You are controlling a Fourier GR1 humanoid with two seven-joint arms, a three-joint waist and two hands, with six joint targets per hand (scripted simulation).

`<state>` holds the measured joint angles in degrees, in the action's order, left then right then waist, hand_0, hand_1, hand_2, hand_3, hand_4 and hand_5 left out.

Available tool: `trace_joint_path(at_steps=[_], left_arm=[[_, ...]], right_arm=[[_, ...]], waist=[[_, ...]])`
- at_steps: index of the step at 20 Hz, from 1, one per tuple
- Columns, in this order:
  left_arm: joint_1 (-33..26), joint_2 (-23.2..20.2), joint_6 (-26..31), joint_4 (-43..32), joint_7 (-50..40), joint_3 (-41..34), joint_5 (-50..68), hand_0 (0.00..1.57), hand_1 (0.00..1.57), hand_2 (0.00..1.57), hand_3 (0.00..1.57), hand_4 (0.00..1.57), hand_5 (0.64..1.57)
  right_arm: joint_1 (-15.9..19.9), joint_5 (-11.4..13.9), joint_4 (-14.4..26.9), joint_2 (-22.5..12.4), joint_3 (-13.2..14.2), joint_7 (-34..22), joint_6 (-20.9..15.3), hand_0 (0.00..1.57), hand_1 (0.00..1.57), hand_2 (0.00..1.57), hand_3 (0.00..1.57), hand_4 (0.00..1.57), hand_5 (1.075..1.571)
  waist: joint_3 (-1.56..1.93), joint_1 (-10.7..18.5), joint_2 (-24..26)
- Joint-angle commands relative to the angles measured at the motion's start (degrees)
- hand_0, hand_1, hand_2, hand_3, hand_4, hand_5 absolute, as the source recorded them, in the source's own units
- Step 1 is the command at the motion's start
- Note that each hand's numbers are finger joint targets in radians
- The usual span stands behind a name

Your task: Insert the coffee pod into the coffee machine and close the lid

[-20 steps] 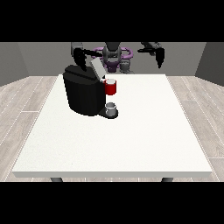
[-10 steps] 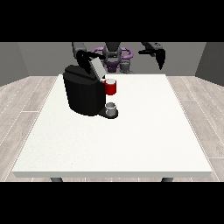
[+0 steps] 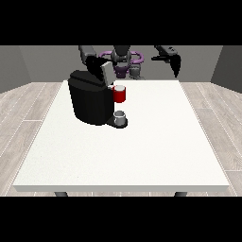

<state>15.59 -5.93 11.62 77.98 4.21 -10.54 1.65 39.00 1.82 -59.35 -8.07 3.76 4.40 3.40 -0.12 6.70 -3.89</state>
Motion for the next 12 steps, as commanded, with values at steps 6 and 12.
trace_joint_path(at_steps=[6, 12], left_arm=[[-3.8, 0.8, 0.0, -0.5, 3.3, 1.7, -0.3, 0.00, 0.00, 0.00, 0.00, 0.02, 1.571], [-1.3, -0.8, -1.3, -1.7, 1.0, 0.6, 0.0, 0.00, 0.00, 0.00, 0.00, 0.15, 1.571]], right_arm=[[3.7, 3.4, 1.6, 1.7, -2.2, -1.7, -1.3, 0.00, 0.00, 0.00, 0.00, 0.00, 1.571], [4.4, 6.8, 1.6, 3.3, -5.1, -1.7, -1.7, 0.00, 0.00, 0.00, 0.00, 0.12, 1.571]], waist=[[0.11, 1.5, 0.5], [0.11, 0.5, 1.4]])
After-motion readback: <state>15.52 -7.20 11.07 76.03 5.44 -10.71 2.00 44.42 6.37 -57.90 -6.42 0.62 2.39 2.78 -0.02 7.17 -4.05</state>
